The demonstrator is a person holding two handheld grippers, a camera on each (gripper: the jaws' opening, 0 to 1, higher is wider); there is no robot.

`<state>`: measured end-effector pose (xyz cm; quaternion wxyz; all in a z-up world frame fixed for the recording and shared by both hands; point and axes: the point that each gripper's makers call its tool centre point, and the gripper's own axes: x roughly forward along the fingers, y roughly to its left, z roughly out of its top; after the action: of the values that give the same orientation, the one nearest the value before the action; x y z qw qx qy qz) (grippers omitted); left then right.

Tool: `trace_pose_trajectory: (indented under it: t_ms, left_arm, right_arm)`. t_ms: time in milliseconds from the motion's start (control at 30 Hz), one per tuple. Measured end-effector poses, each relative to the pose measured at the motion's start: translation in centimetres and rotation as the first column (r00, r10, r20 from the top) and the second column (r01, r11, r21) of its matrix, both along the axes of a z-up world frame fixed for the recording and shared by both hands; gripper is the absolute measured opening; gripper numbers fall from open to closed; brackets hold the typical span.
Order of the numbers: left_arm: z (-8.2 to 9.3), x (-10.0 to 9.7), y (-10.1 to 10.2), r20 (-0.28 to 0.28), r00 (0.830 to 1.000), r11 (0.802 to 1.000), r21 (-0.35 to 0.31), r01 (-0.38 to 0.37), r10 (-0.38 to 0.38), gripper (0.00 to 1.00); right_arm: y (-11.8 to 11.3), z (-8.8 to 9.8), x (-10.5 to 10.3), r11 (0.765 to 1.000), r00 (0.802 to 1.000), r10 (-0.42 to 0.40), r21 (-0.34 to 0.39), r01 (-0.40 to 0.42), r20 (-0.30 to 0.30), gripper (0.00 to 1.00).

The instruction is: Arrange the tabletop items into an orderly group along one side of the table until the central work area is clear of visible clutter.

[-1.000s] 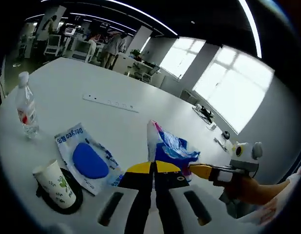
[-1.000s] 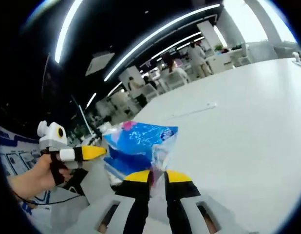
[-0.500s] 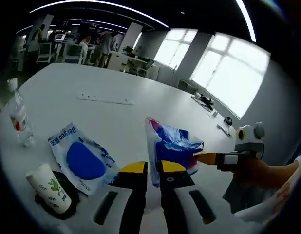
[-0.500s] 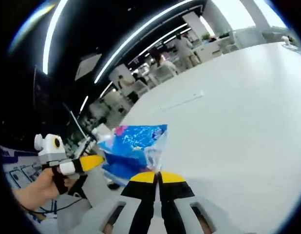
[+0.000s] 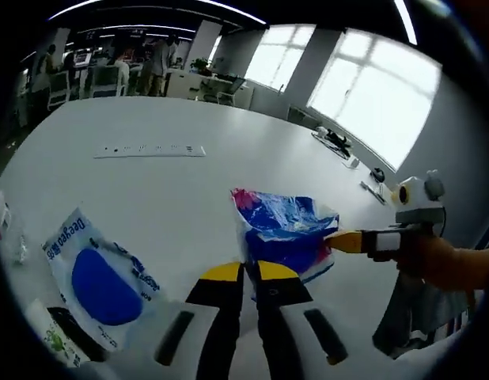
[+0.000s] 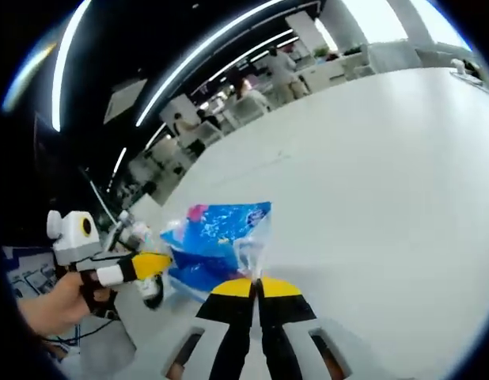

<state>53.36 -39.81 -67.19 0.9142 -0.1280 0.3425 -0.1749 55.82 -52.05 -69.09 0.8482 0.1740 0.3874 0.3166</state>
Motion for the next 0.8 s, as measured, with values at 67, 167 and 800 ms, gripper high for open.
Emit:
trace_pose_trajectory:
  t_ms: [67, 167, 800]
  left_arm:
    - [-0.5, 0.8, -0.1, -0.023, 1.000, 1.000, -0.020, -0.005, 0.004, 0.02]
    - [-1.4, 1.6, -0.5, -0.068, 0.998, 0.999, -0.047, 0.005, -0.008, 0.02]
    - [-7.5, 3.3, 0.4, -0.266, 0.963, 0.999, 0.021, 0.042, -0.035, 0.06]
  right_arm:
    - [-0.2, -0.5, 0.7, 1.000, 1.000, -0.008, -0.016, 0.008, -0.009, 0.00]
    - [-0.3, -1.4, 1.4, 0.999, 1.000, -0.009, -0.033, 0.008, -0.025, 0.00]
    - [1.6, -6.6, 4.2, 0.990, 0.994, 0.047, -0.130, -0.059, -0.096, 0.00]
